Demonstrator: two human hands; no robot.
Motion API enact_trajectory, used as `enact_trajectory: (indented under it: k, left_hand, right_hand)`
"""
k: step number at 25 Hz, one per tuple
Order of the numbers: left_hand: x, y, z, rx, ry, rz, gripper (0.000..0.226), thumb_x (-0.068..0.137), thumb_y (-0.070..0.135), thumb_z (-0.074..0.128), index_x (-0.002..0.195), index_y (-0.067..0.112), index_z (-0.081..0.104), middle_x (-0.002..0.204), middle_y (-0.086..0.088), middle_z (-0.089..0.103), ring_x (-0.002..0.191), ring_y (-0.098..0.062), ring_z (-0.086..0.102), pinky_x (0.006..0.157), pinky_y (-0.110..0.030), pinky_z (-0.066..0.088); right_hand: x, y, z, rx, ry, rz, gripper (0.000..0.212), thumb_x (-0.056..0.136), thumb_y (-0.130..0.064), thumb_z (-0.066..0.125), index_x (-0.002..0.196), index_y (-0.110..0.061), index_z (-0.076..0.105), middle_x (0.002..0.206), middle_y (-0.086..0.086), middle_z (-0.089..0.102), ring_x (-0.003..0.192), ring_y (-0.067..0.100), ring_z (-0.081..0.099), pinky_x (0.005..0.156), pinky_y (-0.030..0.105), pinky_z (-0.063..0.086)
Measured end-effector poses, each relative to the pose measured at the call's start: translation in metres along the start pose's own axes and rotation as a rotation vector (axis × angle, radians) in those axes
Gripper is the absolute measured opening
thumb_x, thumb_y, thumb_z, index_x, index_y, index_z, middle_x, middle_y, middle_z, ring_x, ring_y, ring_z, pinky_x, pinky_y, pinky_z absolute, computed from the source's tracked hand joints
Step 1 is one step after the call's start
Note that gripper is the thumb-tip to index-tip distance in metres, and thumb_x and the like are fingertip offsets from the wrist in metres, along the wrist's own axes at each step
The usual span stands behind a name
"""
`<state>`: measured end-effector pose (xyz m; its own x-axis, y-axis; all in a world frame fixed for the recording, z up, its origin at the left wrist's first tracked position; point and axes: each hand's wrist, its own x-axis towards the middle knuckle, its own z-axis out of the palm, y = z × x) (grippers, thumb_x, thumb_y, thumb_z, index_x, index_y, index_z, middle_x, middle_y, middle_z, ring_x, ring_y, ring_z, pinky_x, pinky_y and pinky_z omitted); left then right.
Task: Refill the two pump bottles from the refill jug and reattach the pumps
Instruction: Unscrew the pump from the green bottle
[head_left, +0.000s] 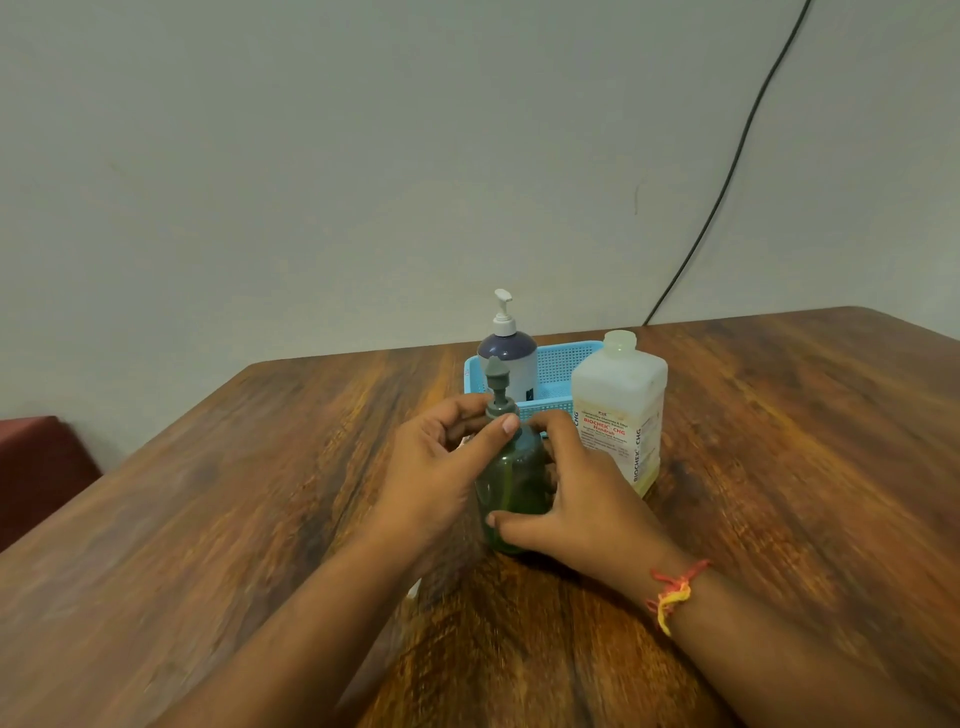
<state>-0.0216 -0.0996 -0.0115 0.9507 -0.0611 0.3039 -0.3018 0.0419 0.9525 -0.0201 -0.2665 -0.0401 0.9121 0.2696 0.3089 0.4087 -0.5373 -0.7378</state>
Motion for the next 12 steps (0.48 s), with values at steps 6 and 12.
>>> enact_trajectory:
  k: [6,12]
  left_hand:
    - [-0.001,0.002,0.010,0.053,0.113,0.042,0.052,0.061,0.034,0.084,0.106,0.017,0.064,0.107,-0.003,0.074,0.103,-0.016,0.072,0.081,-0.035,0.063]
    - [0.000,-0.001,0.004,0.041,-0.006,0.041,0.047,0.070,0.030,0.082,0.111,0.014,0.068,0.111,-0.002,0.077,0.108,-0.018,0.072,0.086,-0.036,0.061]
  right_hand:
    - [-0.001,-0.004,0.004,-0.068,0.005,-0.026,0.081,0.071,-0.053,0.082,0.128,-0.046,0.024,0.124,-0.014,0.056,0.111,0.007,0.058,0.091,0.027,0.056]
    - [-0.001,-0.001,0.001,-0.032,0.026,-0.011,0.080,0.069,-0.052,0.082,0.127,-0.043,0.029,0.118,-0.015,0.059,0.105,0.006,0.060,0.085,0.025,0.057]
